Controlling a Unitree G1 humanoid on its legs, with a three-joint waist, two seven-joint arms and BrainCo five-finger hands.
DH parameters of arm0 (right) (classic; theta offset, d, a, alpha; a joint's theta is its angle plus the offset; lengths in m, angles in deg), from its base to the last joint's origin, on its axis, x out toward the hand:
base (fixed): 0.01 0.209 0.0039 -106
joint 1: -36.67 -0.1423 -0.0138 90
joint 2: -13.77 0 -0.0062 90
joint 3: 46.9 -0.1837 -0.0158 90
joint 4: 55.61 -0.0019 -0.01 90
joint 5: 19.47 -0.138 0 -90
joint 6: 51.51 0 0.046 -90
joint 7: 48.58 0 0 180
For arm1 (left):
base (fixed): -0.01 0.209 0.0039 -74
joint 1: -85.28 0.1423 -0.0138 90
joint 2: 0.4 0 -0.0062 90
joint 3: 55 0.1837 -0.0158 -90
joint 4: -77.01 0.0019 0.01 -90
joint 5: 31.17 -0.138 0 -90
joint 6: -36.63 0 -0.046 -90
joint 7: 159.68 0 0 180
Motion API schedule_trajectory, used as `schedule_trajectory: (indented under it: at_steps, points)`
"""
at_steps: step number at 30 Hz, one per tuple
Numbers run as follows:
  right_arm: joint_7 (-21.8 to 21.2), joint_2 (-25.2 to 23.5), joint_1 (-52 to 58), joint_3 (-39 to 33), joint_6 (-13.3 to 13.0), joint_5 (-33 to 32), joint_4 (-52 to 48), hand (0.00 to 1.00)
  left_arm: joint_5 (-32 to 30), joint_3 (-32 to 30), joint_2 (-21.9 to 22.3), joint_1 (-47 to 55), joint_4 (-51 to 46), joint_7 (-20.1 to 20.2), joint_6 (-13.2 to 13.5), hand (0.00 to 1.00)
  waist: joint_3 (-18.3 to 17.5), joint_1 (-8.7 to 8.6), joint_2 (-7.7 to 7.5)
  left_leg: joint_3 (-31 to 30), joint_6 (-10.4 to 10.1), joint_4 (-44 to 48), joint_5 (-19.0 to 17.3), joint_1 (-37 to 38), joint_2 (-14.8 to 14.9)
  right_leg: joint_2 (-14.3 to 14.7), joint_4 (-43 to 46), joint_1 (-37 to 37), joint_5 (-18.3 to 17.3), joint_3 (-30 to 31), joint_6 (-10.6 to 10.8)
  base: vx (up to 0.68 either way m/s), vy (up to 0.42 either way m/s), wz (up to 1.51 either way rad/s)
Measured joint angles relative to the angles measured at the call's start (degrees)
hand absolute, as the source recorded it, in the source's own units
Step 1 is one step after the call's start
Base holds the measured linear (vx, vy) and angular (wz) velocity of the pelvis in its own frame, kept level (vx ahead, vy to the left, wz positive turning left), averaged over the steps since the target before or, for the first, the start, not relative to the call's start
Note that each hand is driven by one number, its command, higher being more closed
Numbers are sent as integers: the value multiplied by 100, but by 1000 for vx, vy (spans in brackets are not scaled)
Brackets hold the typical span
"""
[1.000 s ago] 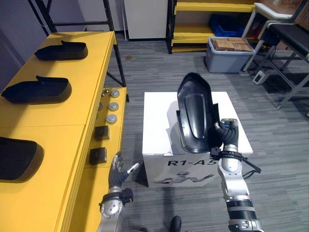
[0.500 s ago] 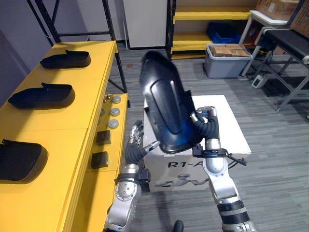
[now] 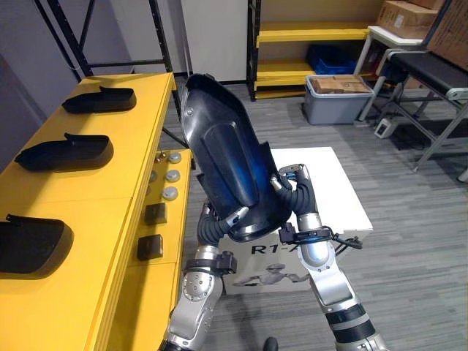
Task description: Walk over and take plastic housings, then place them on the shelf
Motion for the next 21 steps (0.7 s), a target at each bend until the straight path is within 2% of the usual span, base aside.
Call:
schedule_trajectory:
  at_steps: [7, 11, 14, 17, 19, 21]
  points:
    - [31, 172, 4, 291, -192, -4, -67, 0, 173, -6, -204, 0, 109, -127, -44, 100, -43, 3, -1, 2, -15, 79, -11, -17, -9, -6, -29, 22, 19, 2, 3, -9, 5, 0]
    - [-98, 283, 130, 283, -366, -134, -162, 0, -13, -44, -252, 1, 115, -127, -139, 100, -48, 2, -3, 11, -17, 93, -12, -24, -7, -3, -30, 23, -2, 7, 34, 0, 0, 0]
    - [-448, 383, 278, 80, -398, -575, -335, 0, -433, -146, -242, -1, 110, -41, -145, 100, -57, 1, -4, 26, -17, 96, -11, -23, -3, 2, -30, 22, -2, 20, 35, 0, 0, 0]
    - [-906, 312, 620, -477, -502, -1647, -598, 0, -946, -215, -141, 7, 82, 69, -147, 100, -91, 11, -6, 34, -17, 90, -11, -14, -2, 4, -28, 23, -2, 35, 35, 0, 0, 0]
    - [-1068, 281, 739, -828, -534, -2102, -746, 0, -1128, -228, -92, 20, 78, 153, -156, 100, -97, 4, -7, 46, -16, 88, -11, -7, -4, 5, -28, 22, -2, 59, 35, 29, 33, -4]
    - [-1100, 92, 828, -1851, -637, -2787, -825, 0, -1246, -450, -3, 161, 32, 273, -150, 100, -103, -7, -9, 69, -15, 85, -11, 6, -4, 8, -27, 20, 1, 96, 40, 22, 31, -6]
